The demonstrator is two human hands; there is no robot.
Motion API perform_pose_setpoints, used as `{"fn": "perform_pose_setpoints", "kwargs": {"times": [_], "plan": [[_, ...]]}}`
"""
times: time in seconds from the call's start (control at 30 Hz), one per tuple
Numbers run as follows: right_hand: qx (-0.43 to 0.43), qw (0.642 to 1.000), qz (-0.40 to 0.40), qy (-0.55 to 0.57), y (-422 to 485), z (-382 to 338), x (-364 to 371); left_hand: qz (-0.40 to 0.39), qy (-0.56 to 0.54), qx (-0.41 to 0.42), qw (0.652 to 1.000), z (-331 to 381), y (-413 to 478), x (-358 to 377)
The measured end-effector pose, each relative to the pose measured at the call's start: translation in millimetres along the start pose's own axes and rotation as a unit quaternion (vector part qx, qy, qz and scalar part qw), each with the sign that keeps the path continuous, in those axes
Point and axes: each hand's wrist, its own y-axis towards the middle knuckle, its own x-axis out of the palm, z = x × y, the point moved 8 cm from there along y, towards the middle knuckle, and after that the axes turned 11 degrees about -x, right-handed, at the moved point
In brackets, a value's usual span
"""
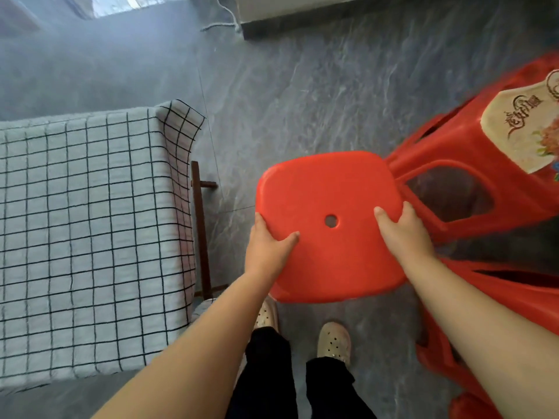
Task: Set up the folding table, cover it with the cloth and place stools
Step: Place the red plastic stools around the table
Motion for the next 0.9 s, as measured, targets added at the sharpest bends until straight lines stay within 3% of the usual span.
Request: {"fn": "perform_pose_setpoints", "kwargs": {"times": [0.2, 0.37, 0.53, 0.63, 0.73, 0.9], "plan": [[-0.016, 0.998, -0.026, 0.046, 6.9, -58.8, 60.6, -0.006, 0.006, 0.025, 1.000, -9.0, 44.9, -69.7], [-0.040, 0.997, -0.061, 0.036, 16.7, -77.8, 96.7, -0.010, 0.045, 0.038, 0.998, -17.1, 74.7, -88.5], [-0.032, 0.996, -0.077, 0.031, 21.8, -71.6, 101.3, 0.036, 0.094, 0.032, 0.994, -19.0, 79.4, -89.3], [-0.005, 0.990, -0.087, 0.111, 23.7, -61.0, 94.6, 0.084, 0.124, -0.007, 0.989, -18.4, 67.9, -84.6], [0.029, 0.986, -0.048, 0.156, 38.9, -39.0, 68.7, 0.148, 0.180, 0.061, 0.971, 14.0, 45.0, -68.1], [0.015, 0.997, 0.060, 0.056, 86.4, 20.5, -32.2, 0.084, 0.241, 0.164, 0.953, 98.9, 21.0, 19.9]]}}
